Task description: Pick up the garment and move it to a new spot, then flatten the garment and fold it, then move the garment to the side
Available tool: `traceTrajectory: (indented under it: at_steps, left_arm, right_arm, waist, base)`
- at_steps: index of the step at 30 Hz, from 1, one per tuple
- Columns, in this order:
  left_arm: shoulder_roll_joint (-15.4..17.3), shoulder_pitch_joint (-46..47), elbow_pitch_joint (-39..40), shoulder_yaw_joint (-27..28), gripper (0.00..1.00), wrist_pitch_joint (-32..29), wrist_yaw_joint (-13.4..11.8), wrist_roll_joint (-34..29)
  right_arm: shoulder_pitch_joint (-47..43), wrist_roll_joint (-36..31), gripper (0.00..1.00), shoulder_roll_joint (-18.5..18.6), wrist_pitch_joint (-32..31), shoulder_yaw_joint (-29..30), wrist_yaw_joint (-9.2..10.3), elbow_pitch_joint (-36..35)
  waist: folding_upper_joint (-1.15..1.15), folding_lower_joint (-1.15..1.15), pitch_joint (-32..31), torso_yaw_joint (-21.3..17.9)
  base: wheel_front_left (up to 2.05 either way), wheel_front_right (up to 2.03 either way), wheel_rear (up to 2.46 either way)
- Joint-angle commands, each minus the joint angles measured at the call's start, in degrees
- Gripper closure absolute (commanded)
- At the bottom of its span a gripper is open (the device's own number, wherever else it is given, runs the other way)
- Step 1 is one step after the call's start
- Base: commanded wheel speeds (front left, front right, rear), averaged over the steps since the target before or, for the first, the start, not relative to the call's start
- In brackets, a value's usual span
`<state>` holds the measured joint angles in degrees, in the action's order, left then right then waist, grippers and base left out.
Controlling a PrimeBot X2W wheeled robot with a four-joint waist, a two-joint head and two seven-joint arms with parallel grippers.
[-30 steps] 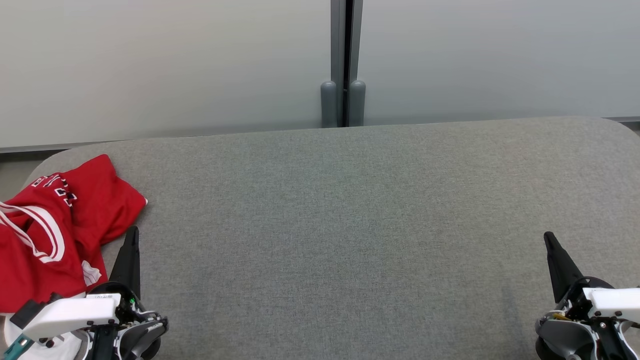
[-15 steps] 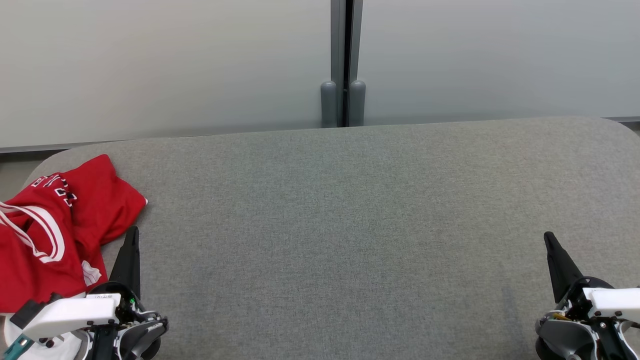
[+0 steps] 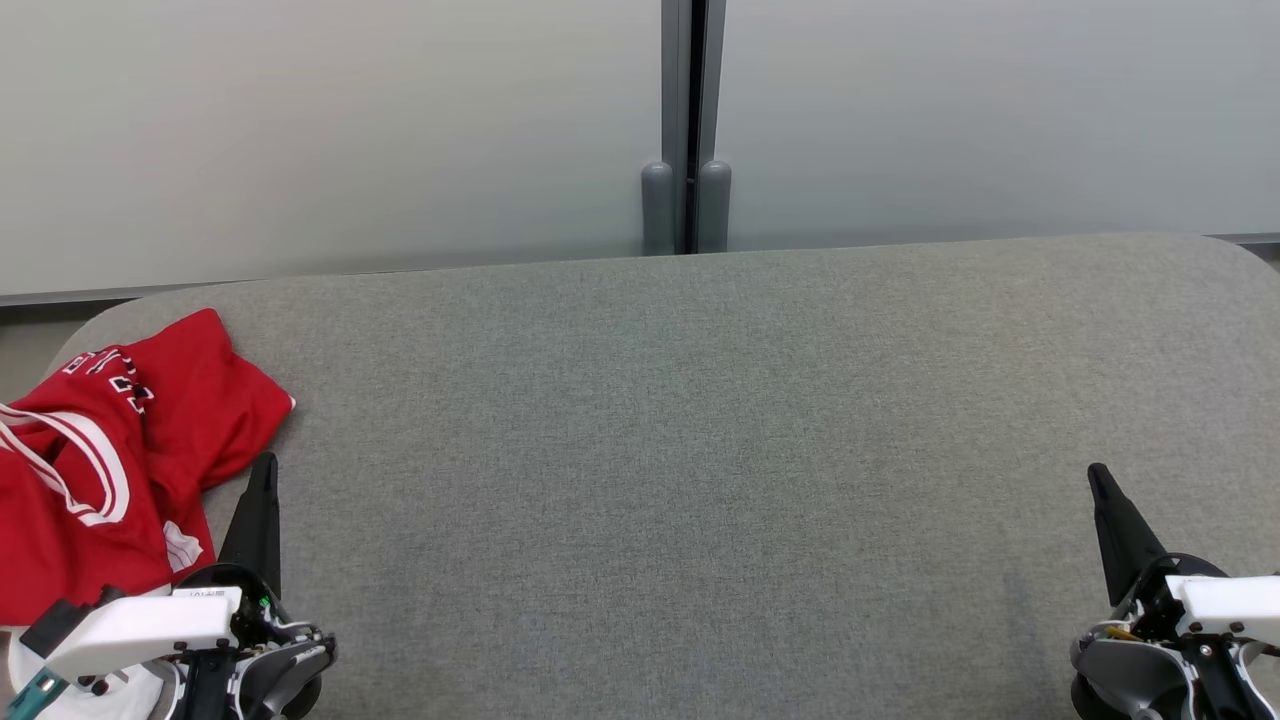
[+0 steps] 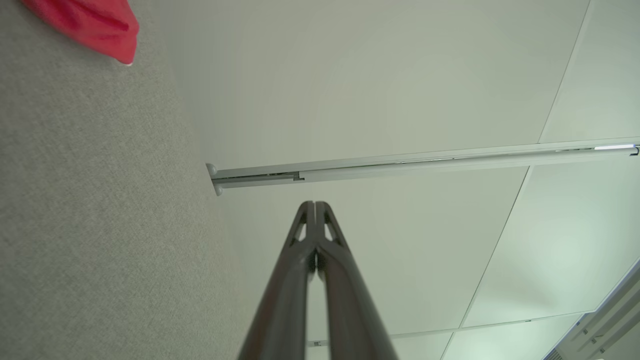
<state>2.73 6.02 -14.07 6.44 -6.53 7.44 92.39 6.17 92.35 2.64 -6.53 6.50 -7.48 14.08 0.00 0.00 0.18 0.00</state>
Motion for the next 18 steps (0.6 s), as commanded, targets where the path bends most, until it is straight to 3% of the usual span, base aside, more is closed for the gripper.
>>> traceTrajectory:
  at_steps: [1, 10, 11, 18]
  left_arm:
    - [0.32, 0.59, 0.12, 0.23, 1.0, -0.15, 0.2, 0.05]
    - [0.32, 0.59, 0.12, 0.23, 1.0, -0.15, 0.2, 0.05]
    - [0.0, 0.0, 0.0, 0.0, 0.0, 0.0, 0.0, 0.0]
    - [-0.59, -1.78, -1.32, -0.78, 0.0, 0.73, -0.02, -0.28]
  right_arm:
    - [0.25, 0.14, 1.0, 0.5, -0.17, 0.05, -0.03, -0.1]
    - [0.25, 0.14, 1.0, 0.5, -0.17, 0.05, -0.03, -0.1]
    - [0.0, 0.0, 0.0, 0.0, 0.0, 0.0, 0.0, 0.0]
    - [-1.66, -0.07, 0.0, -0.71, 0.61, -0.57, 0.05, 1.21]
  waist:
    - [0.0, 0.0, 0.0, 0.0]
    - [0.0, 0.0, 0.0, 0.0]
    - [0.0, 0.0, 0.0, 0.0]
    - [0.0, 0.0, 0.0, 0.0]
  base:
    - [0.0, 0.0, 0.0]
    - [0.0, 0.0, 0.0]
    - [0.0, 0.0, 0.0]
    - [0.0, 0.0, 0.0]
